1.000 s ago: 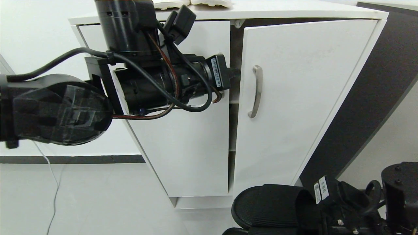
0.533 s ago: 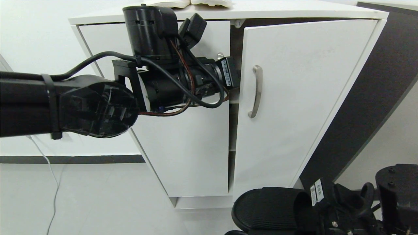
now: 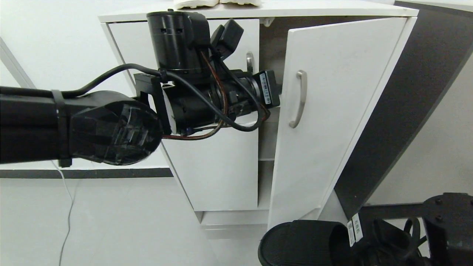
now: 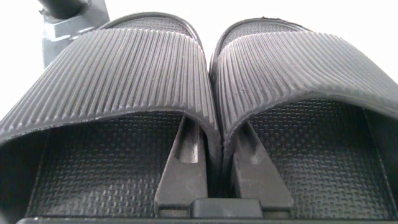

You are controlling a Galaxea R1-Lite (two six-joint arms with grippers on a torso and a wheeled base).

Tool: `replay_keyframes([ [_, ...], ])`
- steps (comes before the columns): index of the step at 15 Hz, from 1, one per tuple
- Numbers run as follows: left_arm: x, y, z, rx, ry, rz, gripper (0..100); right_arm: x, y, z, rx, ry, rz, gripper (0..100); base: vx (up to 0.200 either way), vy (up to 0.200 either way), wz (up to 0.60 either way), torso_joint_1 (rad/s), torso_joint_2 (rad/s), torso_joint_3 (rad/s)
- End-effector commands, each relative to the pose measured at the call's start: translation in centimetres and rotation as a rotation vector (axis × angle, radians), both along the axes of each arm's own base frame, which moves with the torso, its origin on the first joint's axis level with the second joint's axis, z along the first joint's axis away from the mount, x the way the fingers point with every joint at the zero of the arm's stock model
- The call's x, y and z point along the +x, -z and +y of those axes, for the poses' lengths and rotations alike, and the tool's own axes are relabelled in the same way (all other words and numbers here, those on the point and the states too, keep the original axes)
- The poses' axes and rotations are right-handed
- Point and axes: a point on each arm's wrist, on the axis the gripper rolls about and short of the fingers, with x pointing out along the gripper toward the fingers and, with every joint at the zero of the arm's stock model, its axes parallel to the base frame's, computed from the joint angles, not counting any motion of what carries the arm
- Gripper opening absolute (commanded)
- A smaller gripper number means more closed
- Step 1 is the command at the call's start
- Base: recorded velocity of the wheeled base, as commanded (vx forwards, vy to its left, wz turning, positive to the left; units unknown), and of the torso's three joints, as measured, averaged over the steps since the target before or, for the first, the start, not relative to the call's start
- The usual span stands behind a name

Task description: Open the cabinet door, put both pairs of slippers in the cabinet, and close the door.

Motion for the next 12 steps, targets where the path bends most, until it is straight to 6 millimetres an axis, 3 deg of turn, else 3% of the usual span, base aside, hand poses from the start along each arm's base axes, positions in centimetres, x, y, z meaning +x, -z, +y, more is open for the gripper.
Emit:
replay_keyframes([
  [1, -2.8, -0.4, -1.2, -0.025, 0.08, -0.024, 0, -0.2, 0.0, 0.2, -0.001, -0.013, 0.001, 0, -0.2, 0.0, 0.0, 0.002, 0.0, -0.002],
  [3, -4.2, -0.6, -2.3, -0.047, 0.136, -0.043, 0, -0.2, 0.0, 0.2, -0.001, -0.013, 0.001, 0, 0.0, 0.0, 0.0, 0.0, 0.0, 0.0],
  [7, -3.7, 0.3, -2.3, -0.054, 0.127, -0.05, 0, -0.1, 0.0, 0.3, 0.003, -0.01, 0.001, 0, 0.0, 0.0, 0.0, 0.0, 0.0, 0.0],
  [10, -2.3, 0.1, 1.4, -0.043, 0.011, -0.051, 0, 2.4, 0.0, 0.8, -0.03, 0.168, -0.018, 0, 0.0, 0.0, 0.0, 0.0, 0.0, 0.0],
  [12, -3.6, -0.7, 5.2, -0.049, -0.055, -0.067, 0, 4.4, 0.0, 2.0, -0.027, 0.37, -0.02, 0, 0.0, 0.0, 0.0, 0.0, 0.0, 0.0],
])
